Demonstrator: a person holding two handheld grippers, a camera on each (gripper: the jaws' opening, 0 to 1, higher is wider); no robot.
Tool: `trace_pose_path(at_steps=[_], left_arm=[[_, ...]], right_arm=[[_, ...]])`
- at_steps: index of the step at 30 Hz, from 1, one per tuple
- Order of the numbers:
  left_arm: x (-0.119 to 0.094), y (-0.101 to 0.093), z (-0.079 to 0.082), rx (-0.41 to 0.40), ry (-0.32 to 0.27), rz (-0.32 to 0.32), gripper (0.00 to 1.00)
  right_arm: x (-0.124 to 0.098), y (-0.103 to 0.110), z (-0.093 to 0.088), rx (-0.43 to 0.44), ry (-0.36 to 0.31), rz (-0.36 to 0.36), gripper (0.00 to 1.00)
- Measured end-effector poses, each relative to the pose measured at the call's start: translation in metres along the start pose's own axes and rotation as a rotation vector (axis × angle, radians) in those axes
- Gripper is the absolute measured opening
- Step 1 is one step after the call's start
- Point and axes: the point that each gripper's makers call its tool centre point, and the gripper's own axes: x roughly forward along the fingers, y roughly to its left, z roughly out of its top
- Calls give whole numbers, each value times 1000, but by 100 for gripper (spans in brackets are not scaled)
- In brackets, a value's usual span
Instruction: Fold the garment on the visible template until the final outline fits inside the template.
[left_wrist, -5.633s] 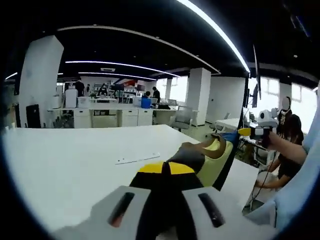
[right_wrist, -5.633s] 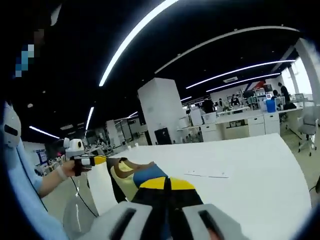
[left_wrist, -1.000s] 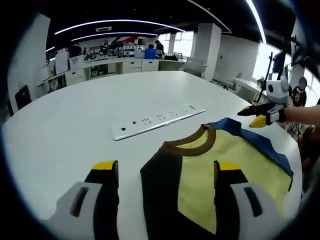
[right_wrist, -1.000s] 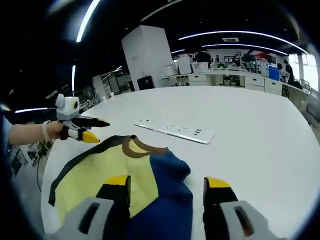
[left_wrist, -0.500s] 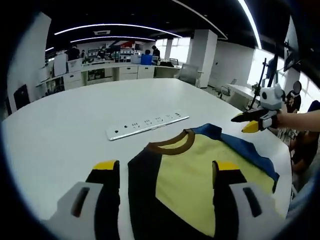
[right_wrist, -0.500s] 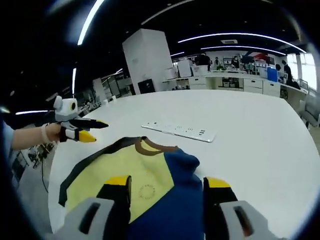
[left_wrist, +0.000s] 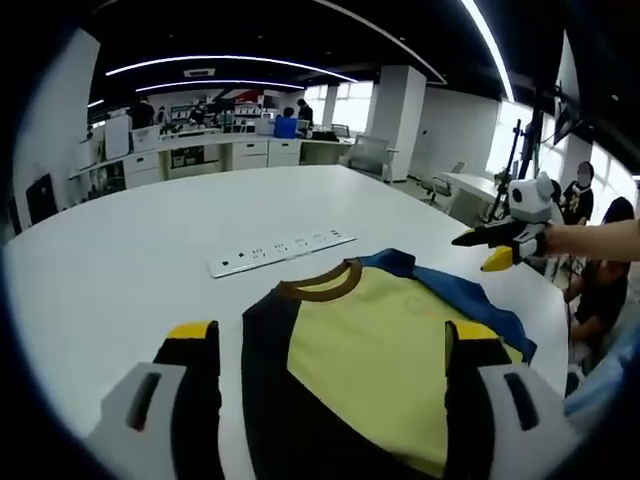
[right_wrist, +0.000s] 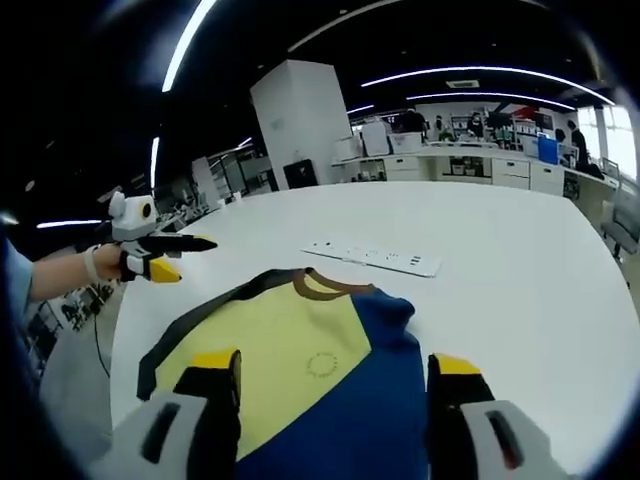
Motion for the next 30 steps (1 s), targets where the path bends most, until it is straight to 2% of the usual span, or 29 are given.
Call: trace_pose_path(at_steps=[6,14,19,23,26,30], left_arm=[[-15,-14,1,-22,-27,-16,99],[-33,-28,-3,-26,-49,-21,99],[-46,-29,-13,-36,-56,-11,99],[-54,-27,-22,-29,-50,2,99],[-62,-29,-25,-53,-56,-5,99],[-69,-30,-22,-44,-64,-2,99]], right_arm=[[-15,13,-7,-36,0,10,89],[-30,22,-20,-51,14,10,89],[-34,25,-25,-26,8,9,91],[-37,32,-28,-45,11,16,100],[-41,36,-32,-61,17,20,100],[-45,35,-37,-77,36,15,100]])
